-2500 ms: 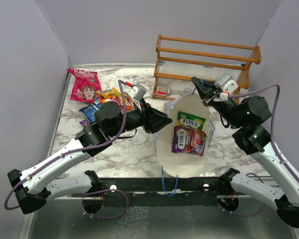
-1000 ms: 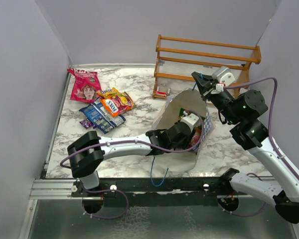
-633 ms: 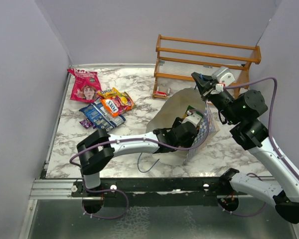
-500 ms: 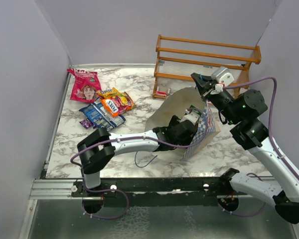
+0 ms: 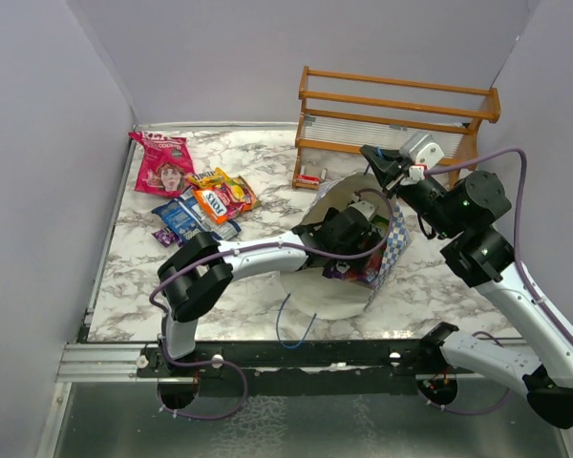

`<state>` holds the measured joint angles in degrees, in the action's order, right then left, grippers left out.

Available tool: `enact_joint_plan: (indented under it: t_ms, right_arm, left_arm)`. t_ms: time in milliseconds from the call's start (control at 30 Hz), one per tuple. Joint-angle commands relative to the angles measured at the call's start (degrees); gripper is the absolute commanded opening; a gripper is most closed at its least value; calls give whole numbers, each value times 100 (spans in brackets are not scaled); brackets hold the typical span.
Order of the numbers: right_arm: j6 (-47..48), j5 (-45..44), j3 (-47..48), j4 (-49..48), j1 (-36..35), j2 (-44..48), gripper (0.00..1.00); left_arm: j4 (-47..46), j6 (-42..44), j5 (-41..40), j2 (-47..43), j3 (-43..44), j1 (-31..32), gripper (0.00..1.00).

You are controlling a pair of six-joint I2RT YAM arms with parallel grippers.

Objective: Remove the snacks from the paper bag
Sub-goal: Take out the snack from the paper bag.

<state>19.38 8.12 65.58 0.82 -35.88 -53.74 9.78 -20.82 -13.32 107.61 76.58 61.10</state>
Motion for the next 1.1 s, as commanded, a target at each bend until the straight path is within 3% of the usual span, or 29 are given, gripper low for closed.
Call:
enact_joint_plan:
  t_ms: [0, 100, 500, 667, 1067]
  right_arm:
    - [110, 165, 269, -292, 20, 142, 2]
    - [108, 140, 239, -327, 22, 184, 2]
    - [167, 60, 241, -305, 20, 245, 2]
    - [281, -26, 137, -287, 20, 265, 2]
    - [497, -642, -27, -122, 19, 308, 2]
  left_arm:
    - [56, -87, 636, 146, -64, 22, 93]
    - [26, -105, 616, 173, -206, 111, 90]
    - [358, -87, 332, 89, 77, 312, 24]
    - [529, -91, 262, -240, 77, 324, 5]
    - [865, -25, 222, -1639, 219, 328, 3]
